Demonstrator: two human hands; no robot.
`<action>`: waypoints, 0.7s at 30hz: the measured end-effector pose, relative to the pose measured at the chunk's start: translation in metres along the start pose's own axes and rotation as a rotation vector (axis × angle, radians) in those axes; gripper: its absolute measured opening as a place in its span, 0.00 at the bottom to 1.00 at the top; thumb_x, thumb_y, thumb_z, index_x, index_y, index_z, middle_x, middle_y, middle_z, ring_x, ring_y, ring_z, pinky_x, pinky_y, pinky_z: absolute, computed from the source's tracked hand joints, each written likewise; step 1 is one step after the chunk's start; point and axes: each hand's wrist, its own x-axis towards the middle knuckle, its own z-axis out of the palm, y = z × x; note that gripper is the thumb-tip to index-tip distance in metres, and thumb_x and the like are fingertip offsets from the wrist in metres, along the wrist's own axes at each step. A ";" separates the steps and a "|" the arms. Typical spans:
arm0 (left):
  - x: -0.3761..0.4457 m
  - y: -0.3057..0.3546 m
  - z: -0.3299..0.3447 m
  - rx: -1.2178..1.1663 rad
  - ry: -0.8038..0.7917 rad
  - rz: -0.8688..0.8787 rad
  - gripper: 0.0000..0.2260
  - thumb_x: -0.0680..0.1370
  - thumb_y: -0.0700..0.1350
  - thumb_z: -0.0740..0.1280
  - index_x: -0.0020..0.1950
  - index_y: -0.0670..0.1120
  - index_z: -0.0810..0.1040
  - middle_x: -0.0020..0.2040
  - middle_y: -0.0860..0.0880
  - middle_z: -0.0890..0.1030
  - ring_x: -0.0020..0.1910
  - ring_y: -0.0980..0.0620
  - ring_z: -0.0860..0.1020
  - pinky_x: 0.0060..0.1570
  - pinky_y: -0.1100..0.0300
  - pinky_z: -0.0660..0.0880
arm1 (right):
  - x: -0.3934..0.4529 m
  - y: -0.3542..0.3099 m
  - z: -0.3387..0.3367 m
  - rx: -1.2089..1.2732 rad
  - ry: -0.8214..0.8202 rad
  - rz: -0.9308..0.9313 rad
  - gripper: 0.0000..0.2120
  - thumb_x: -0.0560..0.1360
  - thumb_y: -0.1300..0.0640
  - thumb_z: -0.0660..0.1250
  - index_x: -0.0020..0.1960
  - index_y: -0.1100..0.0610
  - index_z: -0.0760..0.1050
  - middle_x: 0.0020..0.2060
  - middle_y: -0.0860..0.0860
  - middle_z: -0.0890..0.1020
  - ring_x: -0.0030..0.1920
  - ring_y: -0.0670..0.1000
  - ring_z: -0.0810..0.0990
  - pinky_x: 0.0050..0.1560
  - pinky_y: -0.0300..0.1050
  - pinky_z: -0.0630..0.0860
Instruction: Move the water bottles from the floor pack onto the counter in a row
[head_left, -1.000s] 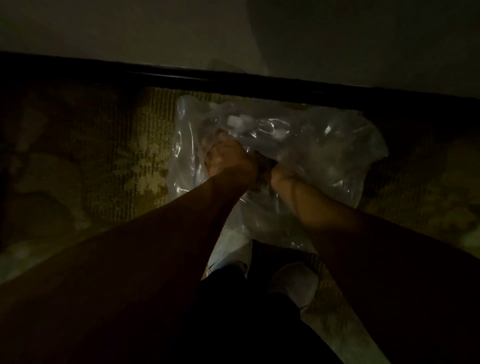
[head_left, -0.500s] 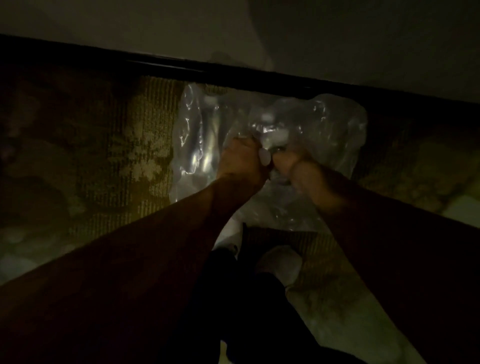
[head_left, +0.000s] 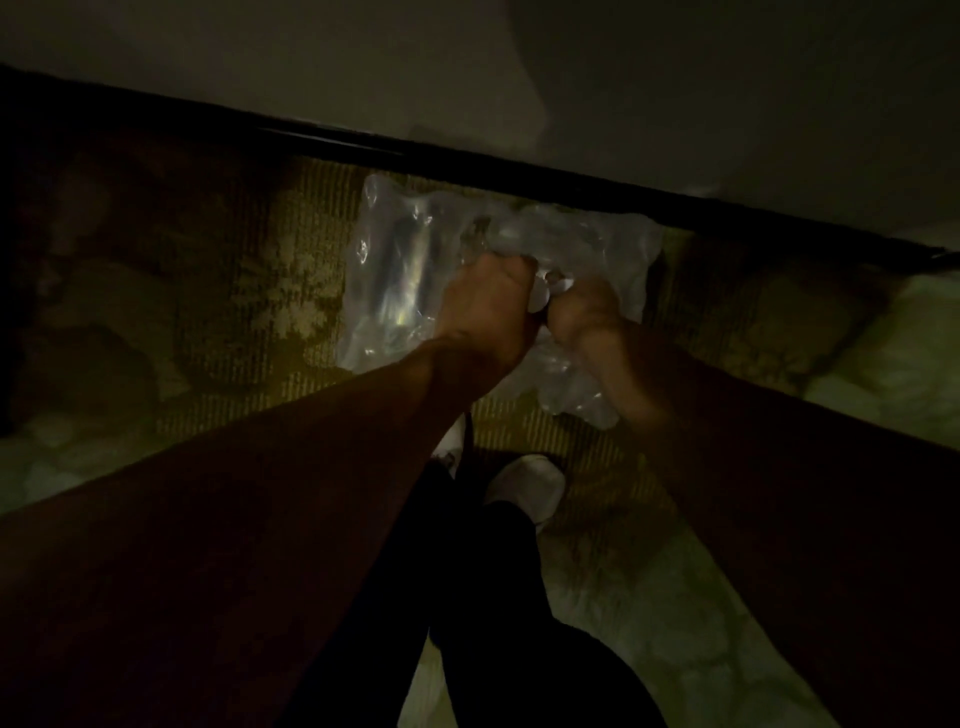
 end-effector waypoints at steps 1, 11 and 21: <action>-0.002 0.000 -0.004 -0.021 0.019 -0.009 0.13 0.76 0.48 0.68 0.58 0.47 0.80 0.56 0.46 0.82 0.55 0.46 0.80 0.53 0.52 0.77 | -0.004 -0.004 0.000 -0.035 0.007 -0.027 0.17 0.80 0.64 0.57 0.69 0.62 0.70 0.65 0.59 0.75 0.66 0.58 0.73 0.41 0.32 0.65; -0.029 0.004 -0.043 -0.196 0.130 -0.085 0.13 0.76 0.42 0.68 0.60 0.44 0.80 0.56 0.45 0.83 0.56 0.48 0.80 0.54 0.61 0.73 | -0.037 -0.026 -0.001 -0.340 0.217 -0.268 0.14 0.78 0.62 0.61 0.63 0.61 0.75 0.62 0.58 0.79 0.64 0.58 0.76 0.63 0.48 0.71; -0.088 0.063 -0.148 -0.228 0.001 -0.087 0.27 0.74 0.44 0.73 0.72 0.48 0.68 0.68 0.44 0.73 0.69 0.45 0.69 0.67 0.56 0.68 | -0.172 -0.045 -0.087 -0.298 0.266 -0.274 0.20 0.75 0.53 0.68 0.65 0.56 0.73 0.62 0.55 0.78 0.64 0.57 0.75 0.62 0.48 0.72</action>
